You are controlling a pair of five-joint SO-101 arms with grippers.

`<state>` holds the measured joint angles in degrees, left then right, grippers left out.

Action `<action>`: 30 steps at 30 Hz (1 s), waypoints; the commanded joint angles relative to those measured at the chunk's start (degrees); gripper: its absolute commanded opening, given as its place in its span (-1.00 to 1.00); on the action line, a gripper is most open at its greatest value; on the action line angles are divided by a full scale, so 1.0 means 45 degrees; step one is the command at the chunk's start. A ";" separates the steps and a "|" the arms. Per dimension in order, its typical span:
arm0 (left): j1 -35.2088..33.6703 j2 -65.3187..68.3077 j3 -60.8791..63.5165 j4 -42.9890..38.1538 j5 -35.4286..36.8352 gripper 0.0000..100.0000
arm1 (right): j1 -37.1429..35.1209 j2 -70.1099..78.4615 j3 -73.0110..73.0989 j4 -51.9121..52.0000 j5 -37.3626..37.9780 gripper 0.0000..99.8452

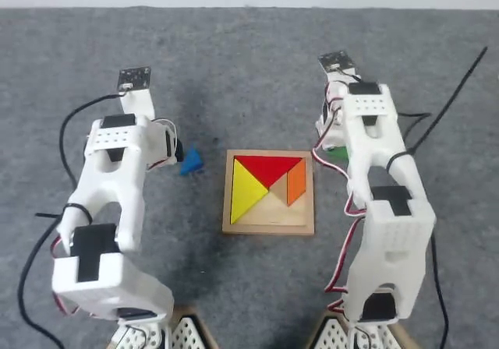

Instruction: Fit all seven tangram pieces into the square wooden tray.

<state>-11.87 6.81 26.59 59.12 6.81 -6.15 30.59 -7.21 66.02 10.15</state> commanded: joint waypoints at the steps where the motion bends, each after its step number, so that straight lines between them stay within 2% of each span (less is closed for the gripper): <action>1: 0.0059 -0.0430 -0.0068 -0.0215 -0.0117 -0.59 | -0.0088 -0.0283 0.0723 -0.0713 -0.0508 -0.61; 4: 0.0059 -0.0430 -0.0088 -0.0215 -0.0117 -0.59 | -0.0029 -0.0283 0.0586 -0.0889 -0.1856 -0.61; 8: 0.0059 -0.0430 -0.0049 -0.0215 -0.0117 -0.59 | -0.0186 -0.0283 0.0371 -0.0381 -0.2852 -0.61; 14: 0.0059 -0.0430 -0.0107 -0.0215 -0.0117 -0.59 | -0.0440 -0.0283 0.0586 0.0322 -0.5939 -0.61; 18: 0.0059 -0.0430 -0.0088 -0.0215 -0.0117 -0.59 | -0.0537 -0.0205 0.0567 0.0244 -0.7267 -0.61; 28: 0.0059 -0.0430 -0.0107 -0.0215 -0.0117 -0.59 | -0.0850 0.0654 -0.0527 0.0537 -0.7912 -0.60; 30: 0.0059 -0.0430 -0.0107 -0.0215 -0.0117 -0.59 | -0.0947 0.0654 -0.0606 0.0537 -0.8244 -0.54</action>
<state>-11.87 6.81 26.59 59.12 6.81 -8.35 32.44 -8.35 67.87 -25.10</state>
